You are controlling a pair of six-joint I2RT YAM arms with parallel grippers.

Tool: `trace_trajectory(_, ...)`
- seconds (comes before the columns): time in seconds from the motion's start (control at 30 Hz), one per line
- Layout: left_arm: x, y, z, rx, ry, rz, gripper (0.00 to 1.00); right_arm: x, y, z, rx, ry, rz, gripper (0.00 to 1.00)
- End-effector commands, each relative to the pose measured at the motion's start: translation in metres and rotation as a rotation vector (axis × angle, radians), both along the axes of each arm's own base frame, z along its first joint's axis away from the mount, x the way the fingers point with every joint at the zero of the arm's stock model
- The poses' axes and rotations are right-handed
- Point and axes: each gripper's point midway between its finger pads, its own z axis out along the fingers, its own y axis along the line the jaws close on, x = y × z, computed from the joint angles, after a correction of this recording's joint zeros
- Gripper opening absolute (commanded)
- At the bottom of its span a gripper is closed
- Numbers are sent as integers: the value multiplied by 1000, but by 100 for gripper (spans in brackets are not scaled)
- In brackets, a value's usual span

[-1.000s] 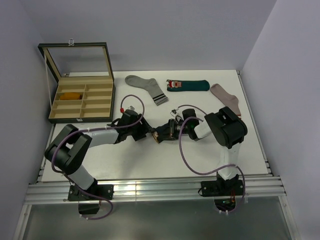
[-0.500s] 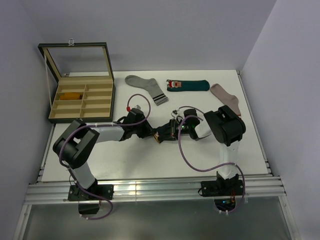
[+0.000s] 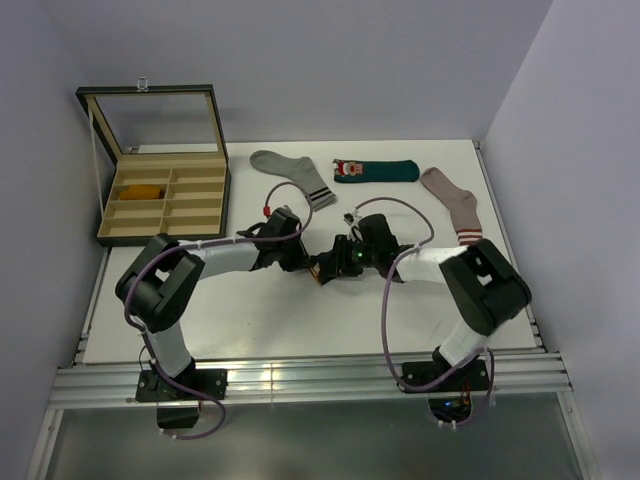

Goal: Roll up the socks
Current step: Roll the sock at the center of the board.

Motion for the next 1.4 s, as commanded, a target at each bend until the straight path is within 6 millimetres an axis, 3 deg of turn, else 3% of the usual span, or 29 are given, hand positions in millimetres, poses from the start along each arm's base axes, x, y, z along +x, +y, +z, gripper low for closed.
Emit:
trace_trajectory(0.0, -7, 16, -13, 139, 33, -24, 0, 13, -20, 8, -228, -214, -73, 36)
trace_trajectory(0.2, -2, 20, -10, 199, 43, -27, 0, 14, 1, 37, -302, -438, -41, 46)
trace_trajectory(0.67, -3, 17, -16, 212, 89, -36, 0, 2, 32, 17, -457, -588, 54, 44)
trace_trajectory(0.9, -4, 16, -17, 218, 98, -37, 0, 1, 38, 18, -549, -650, 50, 44)
trace_trajectory(1.07, -4, 16, -15, 216, 98, -34, 0, 5, 32, 4, -657, -639, 33, 43)
trace_trajectory(1.17, -3, 17, -13, 216, 96, -33, 0, 3, 27, -6, -692, -613, 31, 34)
trace_trajectory(1.2, -3, 18, -14, 220, 96, -26, 0, 2, 27, -8, -690, -603, 26, 24)
trace_trajectory(1.27, -3, 19, -14, 210, 96, -11, 1, 0, 24, -14, -695, -584, 35, 13)
trace_trajectory(1.3, -3, 19, -14, 201, 96, -2, 2, -5, 27, -16, -668, -563, 52, 4)
trace_trajectory(1.37, 0, 21, -10, 167, 84, 25, 9, -7, 23, -15, -628, -534, 48, 0)
